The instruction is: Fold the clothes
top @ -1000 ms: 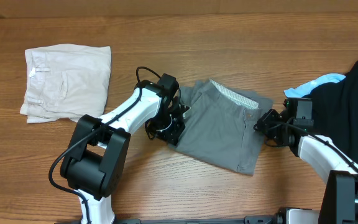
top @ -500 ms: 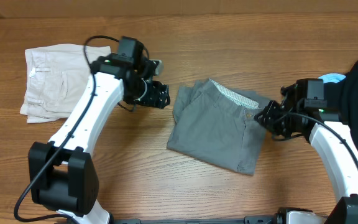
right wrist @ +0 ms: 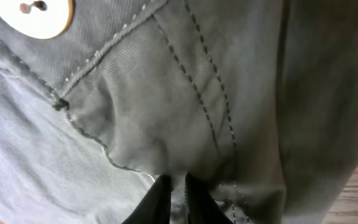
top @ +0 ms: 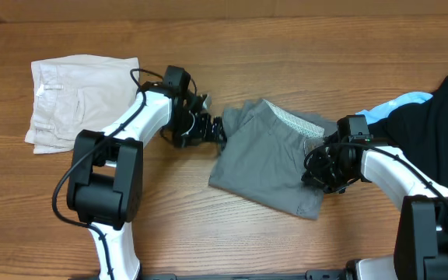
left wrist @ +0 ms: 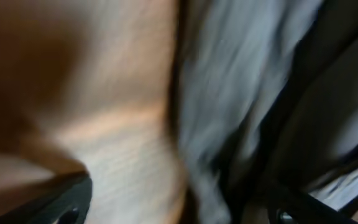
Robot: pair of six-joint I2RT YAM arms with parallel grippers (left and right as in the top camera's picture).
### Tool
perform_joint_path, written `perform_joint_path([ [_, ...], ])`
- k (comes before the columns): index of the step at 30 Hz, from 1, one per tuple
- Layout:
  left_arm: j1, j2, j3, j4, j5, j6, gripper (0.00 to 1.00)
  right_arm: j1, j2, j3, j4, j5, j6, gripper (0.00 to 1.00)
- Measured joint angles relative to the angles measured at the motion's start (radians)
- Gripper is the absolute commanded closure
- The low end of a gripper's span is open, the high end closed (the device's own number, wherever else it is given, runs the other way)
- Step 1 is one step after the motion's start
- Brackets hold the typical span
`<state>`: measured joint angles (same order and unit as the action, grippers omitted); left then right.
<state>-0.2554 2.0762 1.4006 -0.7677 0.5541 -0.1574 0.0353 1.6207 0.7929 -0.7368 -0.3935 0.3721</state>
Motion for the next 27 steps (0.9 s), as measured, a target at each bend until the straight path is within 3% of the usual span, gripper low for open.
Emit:
perform_joint_path([
  [6,-0.009,0.064,0.002,0.208,0.156,-0.025,0.54,0.0,0.002,0.0,0.002,0.0,0.0,0.87],
  [10,-0.026,0.099,-0.002,0.309,0.195,-0.051,0.9,0.0,0.002,0.0,0.002,0.0,0.0,0.87],
  [11,-0.027,0.103,-0.002,0.338,0.201,-0.06,0.93,0.0,0.002,0.0,0.002,0.0,0.0,0.87],
  [14,-0.031,0.109,-0.003,0.45,0.245,-0.085,0.88,0.0,0.003,0.0,0.003,-0.001,0.0,0.88],
  [18,-0.024,0.109,0.001,0.551,0.322,-0.123,0.47,0.0,0.004,0.0,0.002,-0.003,0.0,0.88],
  [20,-0.013,0.109,0.003,0.556,0.348,-0.143,0.37,0.0,0.005,0.002,0.0,-0.002,0.0,0.88],
  [27,0.045,0.109,0.013,0.431,0.416,-0.141,0.34,0.001,0.006,0.005,-0.008,0.006,-0.003,0.88],
])
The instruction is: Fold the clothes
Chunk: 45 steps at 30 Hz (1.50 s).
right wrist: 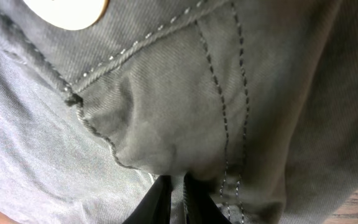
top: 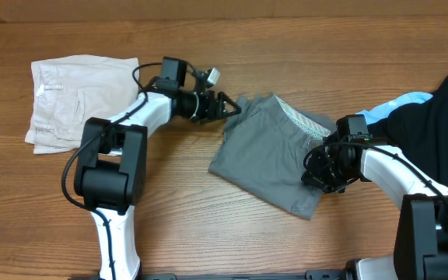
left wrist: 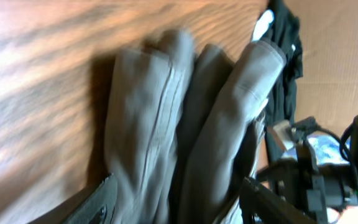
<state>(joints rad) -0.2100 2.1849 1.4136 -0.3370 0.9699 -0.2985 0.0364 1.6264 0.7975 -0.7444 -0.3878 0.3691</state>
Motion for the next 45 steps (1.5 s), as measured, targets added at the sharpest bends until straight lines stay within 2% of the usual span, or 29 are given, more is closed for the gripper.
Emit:
perform_joint_path([
  [4,0.037,0.0,0.003,-0.189,-0.013,0.093,0.33,0.003,0.0,0.001,0.0,0.003,0.0,0.88],
  [8,0.047,0.0,0.005,-0.303,-0.052,0.207,0.25,0.003,0.0,0.001,0.001,0.004,-0.001,0.88],
  [16,-0.076,0.0,0.013,-0.305,-0.066,0.37,0.09,0.003,0.0,0.001,0.0,0.004,-0.003,0.88],
  [21,-0.163,-0.004,0.021,-0.26,-0.103,0.406,0.13,0.003,0.0,0.001,0.0,0.005,-0.003,0.88],
  [28,-0.209,-0.005,0.021,-0.18,-0.186,0.364,0.26,0.003,0.0,0.001,-0.004,0.006,-0.003,0.88],
  [30,-0.209,-0.006,0.023,-0.186,-0.212,0.342,0.27,0.004,0.0,0.001,-0.006,0.007,-0.003,0.88],
  [34,-0.199,-0.018,0.034,-0.231,-0.256,0.309,0.14,0.003,0.0,0.002,-0.007,0.007,-0.003,0.88],
  [39,-0.156,-0.03,0.039,-0.257,-0.28,0.232,0.11,0.003,0.0,0.002,-0.007,0.007,-0.003,0.88],
  [45,-0.116,-0.03,0.039,-0.198,-0.283,0.137,0.07,0.003,0.0,0.002,-0.007,0.007,-0.003,0.88],
])
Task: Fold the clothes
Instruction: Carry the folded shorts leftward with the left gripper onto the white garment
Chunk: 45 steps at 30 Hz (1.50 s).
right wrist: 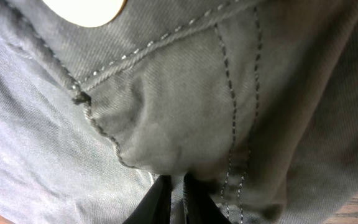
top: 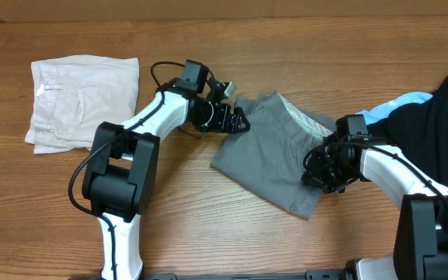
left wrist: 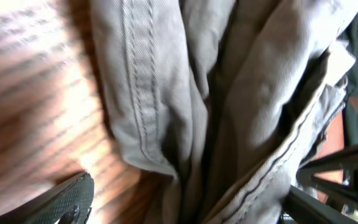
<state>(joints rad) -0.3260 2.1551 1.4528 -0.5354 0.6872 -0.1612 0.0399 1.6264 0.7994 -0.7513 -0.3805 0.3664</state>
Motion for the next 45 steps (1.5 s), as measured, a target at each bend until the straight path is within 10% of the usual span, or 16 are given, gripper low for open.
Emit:
perform_joint_path([
  [12,-0.074,0.026,0.011,0.04,0.001,-0.02,0.28,0.0,0.0,0.0,-0.001,0.0,0.0,0.88],
  [22,-0.072,0.07,0.006,0.071,0.063,-0.041,0.95,0.0,0.0,0.0,-0.009,0.006,0.0,0.96],
  [45,0.353,-0.23,0.293,-0.362,0.123,0.149,0.96,-0.006,-0.401,0.289,-0.311,0.081,-0.001,0.96],
])
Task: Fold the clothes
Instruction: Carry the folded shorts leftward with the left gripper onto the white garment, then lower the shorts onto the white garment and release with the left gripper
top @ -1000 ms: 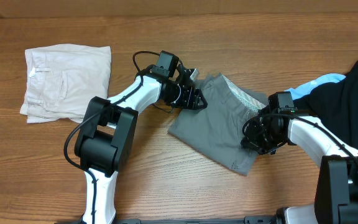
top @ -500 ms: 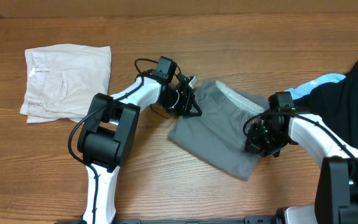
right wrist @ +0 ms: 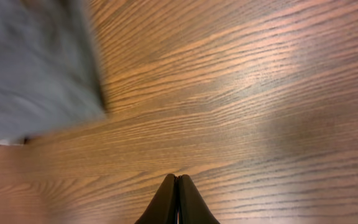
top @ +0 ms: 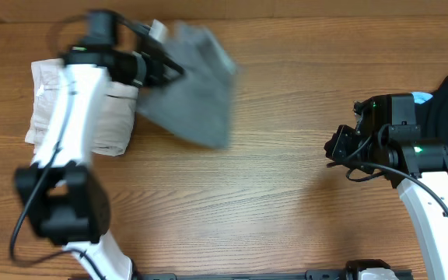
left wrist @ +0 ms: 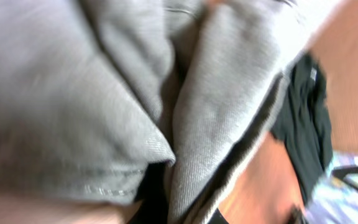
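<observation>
The grey shorts point(top: 197, 85), folded and motion-blurred, hang from my left gripper point(top: 162, 74), which is shut on their left edge at the far left of the table. They partly overlap the folded beige shorts point(top: 45, 109). Grey cloth point(left wrist: 73, 93) fills the left wrist view and hides the fingers. My right gripper point(top: 333, 148) is at the right, over bare wood, apart from the shorts. In its wrist view the fingertips point(right wrist: 177, 199) are shut together on nothing, with the grey shorts point(right wrist: 36, 68) far off at the upper left.
A pile of black clothes with a light blue garment point(top: 420, 97) lies at the right edge, behind the right arm. The wooden table point(top: 286, 194) shows bare wood between the two arms.
The right gripper has let go of the grey shorts and now sits shut over bare wood. The left gripper, holding the shorts, has moved from the table's middle to the far left beside the beige shorts.
The grey shorts lay mid-table with the right gripper pinched on their right side and the left gripper at their left edge. The left gripper then stood open at their upper left corner, then closer in. Now it holds them at the left, free of the right gripper.
</observation>
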Robot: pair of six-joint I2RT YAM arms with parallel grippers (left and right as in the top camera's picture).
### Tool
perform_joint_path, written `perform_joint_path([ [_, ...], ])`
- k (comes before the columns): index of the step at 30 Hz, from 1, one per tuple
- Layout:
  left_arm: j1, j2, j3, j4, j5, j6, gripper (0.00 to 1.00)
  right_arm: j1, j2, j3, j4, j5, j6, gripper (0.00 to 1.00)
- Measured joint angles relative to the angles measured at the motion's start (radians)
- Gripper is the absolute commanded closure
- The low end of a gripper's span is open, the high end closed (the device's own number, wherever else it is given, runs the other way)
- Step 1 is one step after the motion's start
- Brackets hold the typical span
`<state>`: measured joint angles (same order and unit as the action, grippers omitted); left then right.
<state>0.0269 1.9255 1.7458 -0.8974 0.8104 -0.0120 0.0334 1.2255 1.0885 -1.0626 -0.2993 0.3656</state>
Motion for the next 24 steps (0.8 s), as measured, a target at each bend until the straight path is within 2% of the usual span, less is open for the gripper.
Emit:
perform_joint_path([
  [5,0.22,-0.073,0.065,-0.063,-0.039,0.039,0.96,0.0,-0.002,0.0,-0.032,0.0,0.0,0.96],
  [9,0.385,-0.054,0.066,-0.083,-0.111,0.095,0.96,0.0,-0.002,0.0,-0.041,0.001,0.0,0.96],
  [11,0.426,-0.033,0.066,-0.084,-0.132,0.121,0.96,0.0,-0.002,0.0,-0.046,0.001,0.0,0.96],
  [19,0.465,0.069,0.066,-0.092,-0.221,0.185,0.96,0.0,-0.002,0.0,-0.1,0.0,0.0,0.96],
  [21,0.472,0.074,0.066,-0.081,-0.211,0.183,0.96,0.0,-0.002,0.0,-0.1,0.001,0.0,0.96],
  [24,0.471,0.074,0.08,-0.082,-0.122,0.161,0.96,0.0,-0.002,0.0,-0.092,0.0,0.0,0.96],
])
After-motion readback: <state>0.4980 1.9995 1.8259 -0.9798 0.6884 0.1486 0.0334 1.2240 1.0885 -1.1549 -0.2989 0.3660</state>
